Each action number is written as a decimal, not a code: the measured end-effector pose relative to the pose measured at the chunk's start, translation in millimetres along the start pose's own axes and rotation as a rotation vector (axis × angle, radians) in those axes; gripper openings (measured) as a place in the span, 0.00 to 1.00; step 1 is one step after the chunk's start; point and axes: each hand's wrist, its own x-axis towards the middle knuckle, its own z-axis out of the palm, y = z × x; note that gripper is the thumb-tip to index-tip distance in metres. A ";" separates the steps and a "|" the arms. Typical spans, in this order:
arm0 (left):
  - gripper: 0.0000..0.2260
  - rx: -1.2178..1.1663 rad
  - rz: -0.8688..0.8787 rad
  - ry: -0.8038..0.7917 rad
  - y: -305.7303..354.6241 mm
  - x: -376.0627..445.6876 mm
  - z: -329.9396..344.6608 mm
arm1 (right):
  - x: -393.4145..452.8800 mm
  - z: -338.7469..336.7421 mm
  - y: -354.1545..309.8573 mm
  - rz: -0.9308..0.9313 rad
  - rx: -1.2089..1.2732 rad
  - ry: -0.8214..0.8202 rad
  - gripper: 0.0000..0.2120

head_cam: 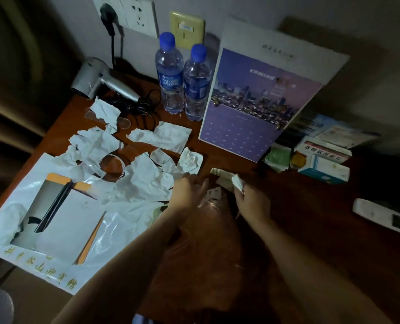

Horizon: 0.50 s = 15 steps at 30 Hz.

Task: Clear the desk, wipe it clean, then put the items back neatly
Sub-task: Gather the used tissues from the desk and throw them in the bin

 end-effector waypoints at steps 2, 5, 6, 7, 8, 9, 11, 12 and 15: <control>0.10 -0.001 0.024 0.039 -0.6 1.1 4.2 | 0.6 -3.6 -1.5 0.031 0.081 -0.004 0.16; 0.04 0.013 0.032 0.019 -1.7 3.8 11.5 | 1.3 -8.0 -2.0 -0.029 0.150 -0.030 0.19; 0.02 0.018 0.031 0.007 -2.3 3.9 13.5 | 2.7 -8.1 -1.7 -0.053 0.132 -0.049 0.21; 0.04 0.018 0.022 0.002 -4.2 3.6 15.4 | 4.1 -7.2 -0.8 -0.069 0.090 -0.070 0.20; 0.06 0.019 0.011 -0.001 -5.4 2.9 16.3 | 5.9 -6.2 -0.2 -0.073 0.046 -0.084 0.18; 0.07 0.014 -0.001 -0.004 -7.0 1.8 16.8 | 7.3 -5.1 0.4 -0.069 0.013 -0.087 0.15; 0.10 0.004 -0.019 -0.013 -9.7 -0.4 16.4 | 7.6 -4.3 0.1 -0.062 -0.039 -0.072 0.12; 0.11 0.008 -0.025 -0.019 -11.4 -1.2 16.0 | 6.6 -3.8 -0.3 -0.073 -0.047 -0.056 0.14; 0.14 0.018 -0.031 -0.043 -16.6 -4.1 14.4 | 4.7 -0.9 0.9 -0.091 -0.024 -0.044 0.22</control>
